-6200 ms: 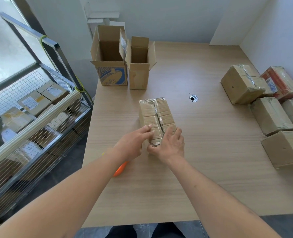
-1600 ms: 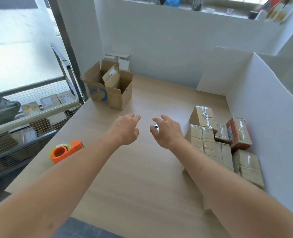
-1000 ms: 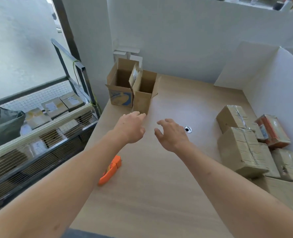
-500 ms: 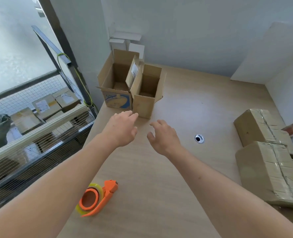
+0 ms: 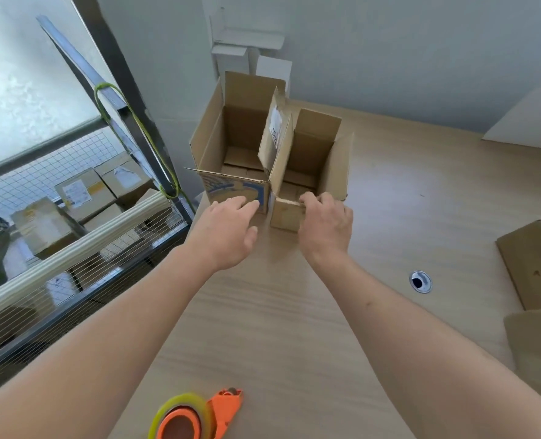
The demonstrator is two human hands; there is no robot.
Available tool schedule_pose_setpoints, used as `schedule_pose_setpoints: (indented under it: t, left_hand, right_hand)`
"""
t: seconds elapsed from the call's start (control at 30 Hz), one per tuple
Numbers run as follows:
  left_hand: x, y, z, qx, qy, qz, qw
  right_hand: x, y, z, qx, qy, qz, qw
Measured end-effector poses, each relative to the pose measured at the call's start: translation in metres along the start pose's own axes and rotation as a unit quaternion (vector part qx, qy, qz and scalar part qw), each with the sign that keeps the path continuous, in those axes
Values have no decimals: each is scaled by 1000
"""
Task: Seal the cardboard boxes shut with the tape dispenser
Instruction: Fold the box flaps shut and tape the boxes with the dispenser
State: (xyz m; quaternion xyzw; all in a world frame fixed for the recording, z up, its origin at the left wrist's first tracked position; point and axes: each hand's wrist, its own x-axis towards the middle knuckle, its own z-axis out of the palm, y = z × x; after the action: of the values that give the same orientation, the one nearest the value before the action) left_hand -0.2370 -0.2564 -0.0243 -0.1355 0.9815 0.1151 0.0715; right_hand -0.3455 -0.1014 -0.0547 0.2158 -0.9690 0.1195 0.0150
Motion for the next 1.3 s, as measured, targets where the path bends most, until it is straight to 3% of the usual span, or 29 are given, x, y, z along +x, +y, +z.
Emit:
schedule_pose_setpoints:
  t: [0.13, 0.33, 0.6, 0.83, 1.03, 1.17, 1.3]
  left_hand:
    - [-2, -6, 4, -16, -5, 0, 1000]
    - [-23, 10, 8, -92, -25, -16, 995]
    - [-82, 41, 27, -140, -54, -34, 988]
    - [-137, 58, 49, -151, -79, 24, 985]
    - [-180, 63, 70, -207, -86, 95, 970]
    - [-201, 65, 80, -259, -59, 120, 957]
    - [-206, 72, 82, -243, -34, 104, 964]
  right_hand:
    - [-13, 2, 6, -32, 35, -25, 999]
    - [-53, -2, -16, -89, 14, -63, 994]
    - [-123, 1, -37, 10, -120, -111, 986]
    - [-199, -3, -54, 138, -242, 22, 960]
    - [-258, -5, -56, 261, -261, 172, 914]
    - [-285, -5, -52, 289, -266, 203, 897]
    - [-292, 0, -43, 253, -252, 204, 911]
